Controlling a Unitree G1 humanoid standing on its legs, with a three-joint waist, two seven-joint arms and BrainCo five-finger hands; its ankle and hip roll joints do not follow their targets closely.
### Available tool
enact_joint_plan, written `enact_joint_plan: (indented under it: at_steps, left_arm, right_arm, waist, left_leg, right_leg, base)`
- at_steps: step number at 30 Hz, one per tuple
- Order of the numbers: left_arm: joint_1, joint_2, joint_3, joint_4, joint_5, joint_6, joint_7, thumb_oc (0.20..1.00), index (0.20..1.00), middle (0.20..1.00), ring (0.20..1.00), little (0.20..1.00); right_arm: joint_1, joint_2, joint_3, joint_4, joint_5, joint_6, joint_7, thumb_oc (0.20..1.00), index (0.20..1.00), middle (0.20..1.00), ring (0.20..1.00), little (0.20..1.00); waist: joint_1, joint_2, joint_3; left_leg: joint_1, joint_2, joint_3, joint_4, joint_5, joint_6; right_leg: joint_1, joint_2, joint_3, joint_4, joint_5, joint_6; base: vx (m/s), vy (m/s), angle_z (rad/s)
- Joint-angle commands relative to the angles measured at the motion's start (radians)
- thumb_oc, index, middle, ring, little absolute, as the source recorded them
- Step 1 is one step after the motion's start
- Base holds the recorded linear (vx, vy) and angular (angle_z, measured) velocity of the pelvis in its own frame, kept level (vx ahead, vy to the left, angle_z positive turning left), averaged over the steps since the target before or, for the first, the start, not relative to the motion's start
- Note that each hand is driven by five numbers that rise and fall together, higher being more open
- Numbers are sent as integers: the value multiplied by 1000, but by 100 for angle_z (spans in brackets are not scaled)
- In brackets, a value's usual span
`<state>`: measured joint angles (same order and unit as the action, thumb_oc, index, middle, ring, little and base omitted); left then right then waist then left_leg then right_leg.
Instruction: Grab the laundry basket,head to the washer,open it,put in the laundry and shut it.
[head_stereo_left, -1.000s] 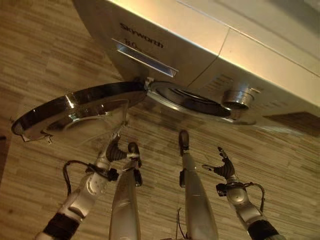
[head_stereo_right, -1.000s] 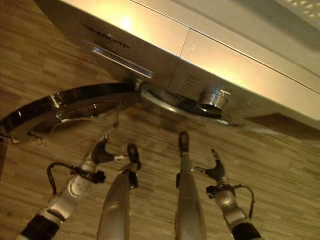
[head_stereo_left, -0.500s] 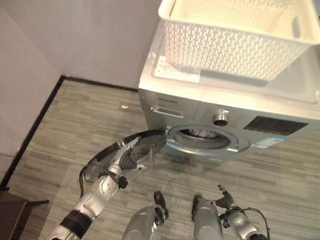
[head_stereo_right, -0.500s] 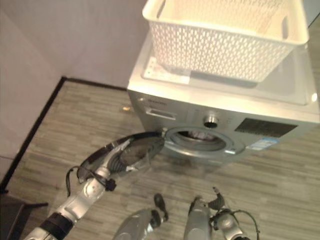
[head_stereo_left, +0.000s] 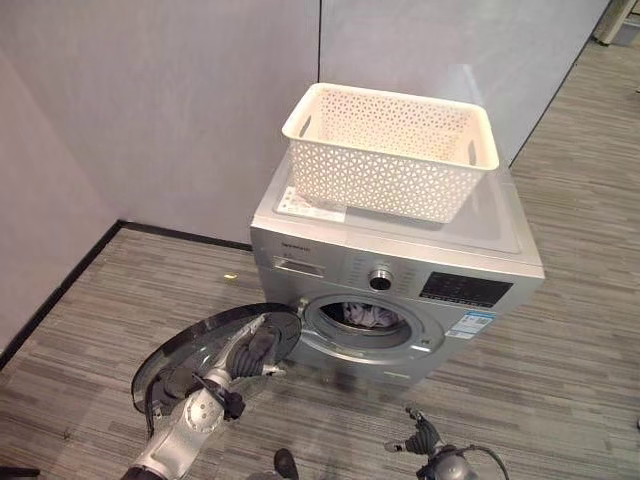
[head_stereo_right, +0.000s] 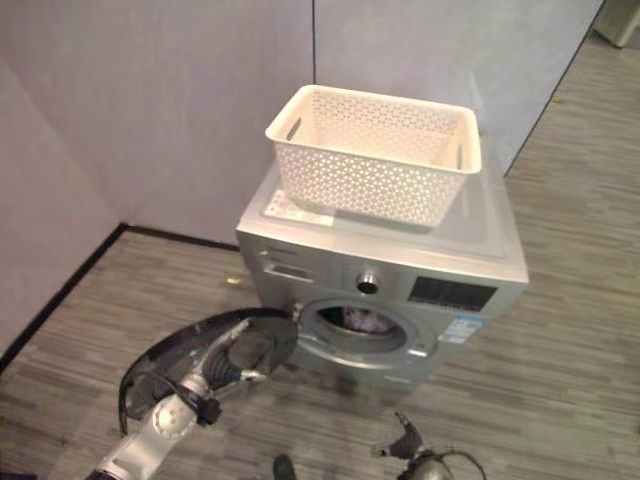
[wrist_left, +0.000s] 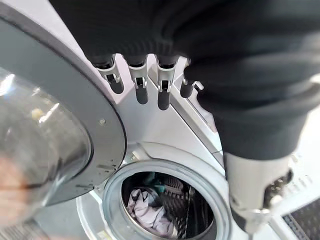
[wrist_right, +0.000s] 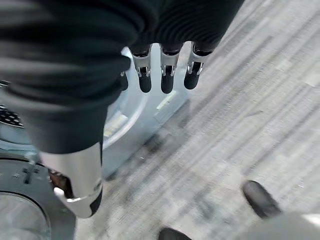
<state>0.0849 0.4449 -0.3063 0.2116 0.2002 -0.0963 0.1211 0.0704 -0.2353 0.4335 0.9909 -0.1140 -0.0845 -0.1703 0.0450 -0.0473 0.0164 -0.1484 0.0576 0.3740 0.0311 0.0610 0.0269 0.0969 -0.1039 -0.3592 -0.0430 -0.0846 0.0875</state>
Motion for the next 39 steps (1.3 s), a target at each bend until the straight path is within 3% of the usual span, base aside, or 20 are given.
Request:
enact_joint_plan:
  at_steps: [1, 4, 6, 8, 10, 11, 13, 14, 18, 20, 21, 26, 29, 39]
  left_arm:
    - [-103, 15, 84, -58, -67, -23, 56, 1000, 1000, 1000, 1000, 1000]
    - [-170, 13, 155, -16, -86, -1, 135, 1000, 1000, 1000, 1000, 1000]
    - [-226, 25, 199, 40, -96, 17, 169, 1000, 1000, 1000, 1000, 1000]
    - [-348, 63, 250, 152, -119, 46, 242, 1000, 1000, 1000, 1000, 1000]
    - [-408, 122, 297, 218, -102, 73, 308, 1000, 1000, 1000, 1000, 1000]
    - [-459, 188, 306, 278, -65, 89, 330, 1000, 1000, 1000, 1000, 1000]
    - [-488, 240, 325, 324, -98, 99, 327, 1000, 1000, 1000, 1000, 1000]
    - [-512, 318, 329, 420, -132, 105, 301, 1000, 1000, 1000, 1000, 1000]
    - [-631, 470, 249, 636, -185, 120, 202, 1000, 1000, 1000, 1000, 1000]
    - [-672, 500, 217, 696, -203, 116, 174, 1000, 1000, 1000, 1000, 1000]
    - [-773, 534, 151, 832, -232, 119, 138, 1000, 1000, 1000, 1000, 1000]
    - [-993, 543, 10, 1049, -233, 148, 84, 1000, 1000, 1000, 1000, 1000]
    - [-1060, 536, -34, 1145, -198, 165, 68, 1000, 1000, 1000, 1000, 1000]
    - [-909, 489, 88, 1242, -237, 198, 4, 1000, 1000, 1000, 1000, 1000]
  right_arm:
    - [-21, -45, -34, -35, 7, -16, 6, 1000, 1000, 1000, 1000, 1000]
    - [5, -59, -36, -62, 21, -15, 16, 1000, 1000, 1000, 1000, 1000]
    - [8, -78, -31, -87, 12, -13, 24, 1000, 1000, 1000, 1000, 1000]
    - [-17, -113, -9, -109, -8, -10, 38, 1000, 1000, 1000, 1000, 1000]
    - [-31, -134, 15, -101, -23, -10, 50, 1000, 1000, 1000, 1000, 1000]
    - [-22, -141, 19, -90, -27, -11, 62, 1000, 1000, 1000, 1000, 1000]
    - [-4, -147, 3, -77, -22, -6, 64, 1000, 1000, 1000, 1000, 1000]
    - [8, -157, -10, -81, -17, -5, 71, 1000, 1000, 1000, 1000, 1000]
    - [8, -171, -24, -88, 0, 3, 79, 1000, 1000, 1000, 1000, 1000]
    - [1, -173, -19, -86, -1, 4, 82, 1000, 1000, 1000, 1000, 1000]
    - [-17, -177, 7, -81, -3, 5, 85, 1000, 1000, 1000, 1000, 1000]
    - [-56, -184, 54, -82, 19, 5, 87, 1000, 1000, 1000, 1000, 1000]
    - [-81, -181, 87, -82, 58, -2, 87, 1000, 1000, 1000, 1000, 1000]
    - [-110, -178, 109, -78, 97, 4, 94, 1000, 1000, 1000, 1000, 1000]
  waist:
    - [-12, 9, 51]
    - [-21, 16, 72]
    - [-30, 23, 83]
    - [-28, 28, 120]
    - [-21, 20, 135]
    - [-38, 12, 127]
    - [-51, 28, 118]
    - [-61, 44, 99]
    - [-74, 60, 91]
    - [-73, 61, 94]
    - [-80, 61, 103]
    - [-92, 41, 147]
    - [-94, 0, 198]
    - [-97, -59, 250]
  left_leg:
    - [-34, 34, -124, -7, 26, -63]
    - [-55, 71, -150, -55, 106, -87]
    - [-60, 84, -157, -99, 147, -99]
    - [-95, 107, -227, -105, 193, -142]
    - [-113, 106, -346, -75, 172, -126]
    - [-96, 115, -369, -50, 141, -119]
    - [-78, 143, -315, -63, 152, -121]
    - [-48, 148, -288, -93, 153, -126]
    - [-35, 143, -270, -101, 146, -130]
    - [-33, 142, -264, -100, 142, -128]
    - [-38, 140, -256, -93, 135, -124]
    - [-93, 142, -249, -42, 125, -120]
    - [-154, 142, -254, 2, 103, -126]
    - [-238, 151, -248, 49, 89, -121]
  right_leg:
    - [33, 17, 27, 93, -81, -6]
    - [14, 68, 40, 112, -125, -47]
    - [11, 90, 44, 102, -132, -56]
    - [-20, 103, 56, 117, -133, -73]
    - [-57, 95, 73, 125, -106, -76]
    - [-63, 84, 82, 124, -94, -68]
    - [-53, 81, 81, 118, -93, -62]
    - [-40, 77, 87, 114, -94, -55]
    - [-42, 61, 100, 114, -88, -44]
    - [-47, 56, 105, 117, -85, -40]
    - [-59, 47, 112, 122, -79, -34]
    - [-99, 41, 116, 135, -66, -30]
    - [-152, 42, 129, 148, -69, -29]
    - [-241, 48, 151, 162, -43, -30]
  base:
    - [-137, -141, 24]
    - [-163, -147, 21]
    - [-222, -132, 23]
    - [-323, -79, 15]
    - [-223, -8, -22]
    - [-23, 18, -70]
    - [123, 140, -30]
    - [205, 203, 8]
    - [98, 133, -19]
    - [38, 94, -12]
    - [19, 65, -7]
    - [-19, 43, -7]
    - [-54, 1, -4]
    - [-23, 12, -6]
